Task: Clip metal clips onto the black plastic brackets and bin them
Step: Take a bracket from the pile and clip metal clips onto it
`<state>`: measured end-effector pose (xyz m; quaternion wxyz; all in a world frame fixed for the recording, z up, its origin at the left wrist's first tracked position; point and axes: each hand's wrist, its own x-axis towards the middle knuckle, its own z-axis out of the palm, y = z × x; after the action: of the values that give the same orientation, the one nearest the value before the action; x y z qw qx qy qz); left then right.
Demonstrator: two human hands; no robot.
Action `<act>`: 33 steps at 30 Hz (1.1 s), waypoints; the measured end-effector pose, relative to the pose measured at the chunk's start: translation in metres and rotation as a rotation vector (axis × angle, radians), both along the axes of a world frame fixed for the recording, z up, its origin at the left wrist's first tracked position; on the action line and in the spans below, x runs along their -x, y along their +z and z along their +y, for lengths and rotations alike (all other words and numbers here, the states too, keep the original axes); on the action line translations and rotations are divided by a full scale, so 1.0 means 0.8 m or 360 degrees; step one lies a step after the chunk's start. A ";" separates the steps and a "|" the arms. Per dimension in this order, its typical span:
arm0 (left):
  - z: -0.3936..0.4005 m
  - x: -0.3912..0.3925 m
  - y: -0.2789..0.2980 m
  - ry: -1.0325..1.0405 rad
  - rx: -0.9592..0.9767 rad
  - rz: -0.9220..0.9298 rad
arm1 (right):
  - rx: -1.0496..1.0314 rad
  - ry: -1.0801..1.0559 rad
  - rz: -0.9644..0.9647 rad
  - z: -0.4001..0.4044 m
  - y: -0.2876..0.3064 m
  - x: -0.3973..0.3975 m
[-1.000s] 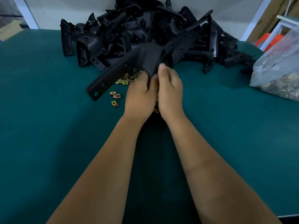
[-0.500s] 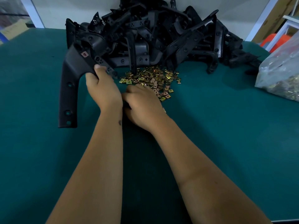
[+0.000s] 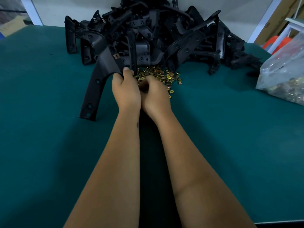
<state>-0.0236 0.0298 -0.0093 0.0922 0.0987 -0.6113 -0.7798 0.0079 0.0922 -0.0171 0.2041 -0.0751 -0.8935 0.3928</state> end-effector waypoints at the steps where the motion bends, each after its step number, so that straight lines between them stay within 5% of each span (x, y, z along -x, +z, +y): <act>1: 0.000 -0.001 0.001 -0.0047 -0.0032 -0.0019 | 0.0137 -0.0038 0.0043 0.002 0.000 0.000; 10: -0.014 0.000 0.007 -0.0451 0.0026 -0.0128 | 0.0985 -0.0161 0.0229 0.019 0.004 -0.004; 16: -0.008 -0.004 0.000 -0.0599 0.0212 0.0099 | 0.1251 -0.0139 0.0288 0.026 0.009 -0.008; 29: -0.010 -0.005 0.001 -0.0569 0.0053 0.0203 | 0.1394 -0.0162 0.0408 0.024 0.009 -0.008; 33: -0.004 -0.009 0.002 -0.0472 0.0080 0.0214 | 0.1220 -0.0253 0.0450 0.021 0.008 -0.007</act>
<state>-0.0163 0.0270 -0.0078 0.0192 -0.0472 -0.6309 -0.7742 0.0136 0.1092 -0.0108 0.3116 -0.1598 -0.6372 0.6865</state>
